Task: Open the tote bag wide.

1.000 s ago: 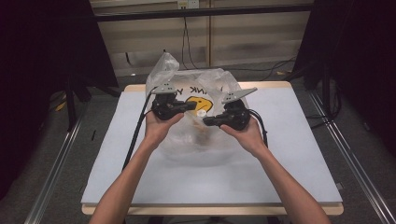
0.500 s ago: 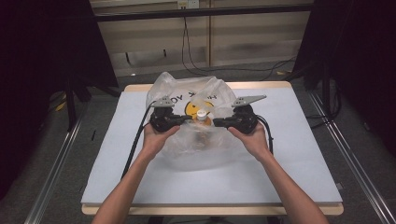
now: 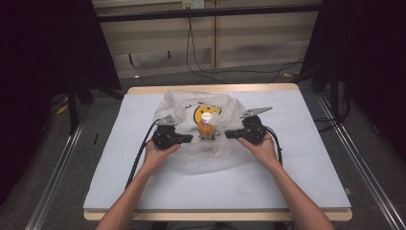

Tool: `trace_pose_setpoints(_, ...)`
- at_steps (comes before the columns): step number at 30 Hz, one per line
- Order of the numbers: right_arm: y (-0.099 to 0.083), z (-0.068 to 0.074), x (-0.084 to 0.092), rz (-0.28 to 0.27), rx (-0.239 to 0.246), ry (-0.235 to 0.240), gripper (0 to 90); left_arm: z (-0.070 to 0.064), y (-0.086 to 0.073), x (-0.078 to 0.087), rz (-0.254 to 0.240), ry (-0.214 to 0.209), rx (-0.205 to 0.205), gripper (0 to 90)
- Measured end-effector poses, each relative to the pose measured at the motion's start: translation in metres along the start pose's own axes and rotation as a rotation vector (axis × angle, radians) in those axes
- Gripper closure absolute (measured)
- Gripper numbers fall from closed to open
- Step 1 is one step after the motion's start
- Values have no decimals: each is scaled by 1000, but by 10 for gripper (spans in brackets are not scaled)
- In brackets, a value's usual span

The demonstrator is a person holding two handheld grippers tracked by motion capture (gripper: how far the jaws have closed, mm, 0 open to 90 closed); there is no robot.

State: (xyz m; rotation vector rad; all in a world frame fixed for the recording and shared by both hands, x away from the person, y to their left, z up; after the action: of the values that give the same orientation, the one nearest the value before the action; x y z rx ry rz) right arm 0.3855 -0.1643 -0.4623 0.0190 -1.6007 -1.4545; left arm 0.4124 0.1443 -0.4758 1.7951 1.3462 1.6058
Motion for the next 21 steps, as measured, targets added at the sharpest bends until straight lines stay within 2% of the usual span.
trace_pose_setpoints(3, -12, -5, -8, 29, -8, -10, 900, 3, -6, -8, 47, 4, 7, 900)
trace_pose_setpoints(6, -19, -9, -13, 54, -16, -18, 900, 5, -11, -13, 67, 10, 6, 900)
trace_pose_setpoints(7, -21, -11, -15, 68, -16, -26, 900, 5, -13, -16, 76, -5, 10, 900)
trace_pose_setpoints(9, -29, -13, -20, 94, -13, -36, 900, 5, -14, -14, 79, 1, 16, 900)
trace_pose_setpoints(11, -30, -14, -20, 91, -27, -27, 900, 4, -14, -15, 77, 3, 15, 900)
trace_pose_setpoints(14, -29, -11, -19, 96, -13, -58, 900, 0, -17, -13, 72, 4, 15, 900)
trace_pose_setpoints(17, -31, -11, -17, 66, -17, -26, 900, -6, -15, -10, 59, -22, -1, 900)
trace_pose_setpoints(18, -30, -12, -14, 52, -26, -12, 900, -10, -14, -10, 36, -29, 5, 900)
trace_pose_setpoints(21, -25, -9, -3, 20, -30, 15, 900, -19, -9, -5, 29, -28, -32, 900)
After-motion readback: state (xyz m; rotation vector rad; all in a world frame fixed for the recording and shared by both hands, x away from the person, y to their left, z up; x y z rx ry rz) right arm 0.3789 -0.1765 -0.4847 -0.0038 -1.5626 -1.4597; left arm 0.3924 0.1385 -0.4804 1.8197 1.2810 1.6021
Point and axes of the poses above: each handheld gripper's, and its own axes: x roughly backward along the jaws, y roughly out of its top, z roughly to its left, the point moved 1 cm from there along -x, roughly forward along the jaws, and after that the axes turned 10 degrees about -y, right-handed, at the moved point
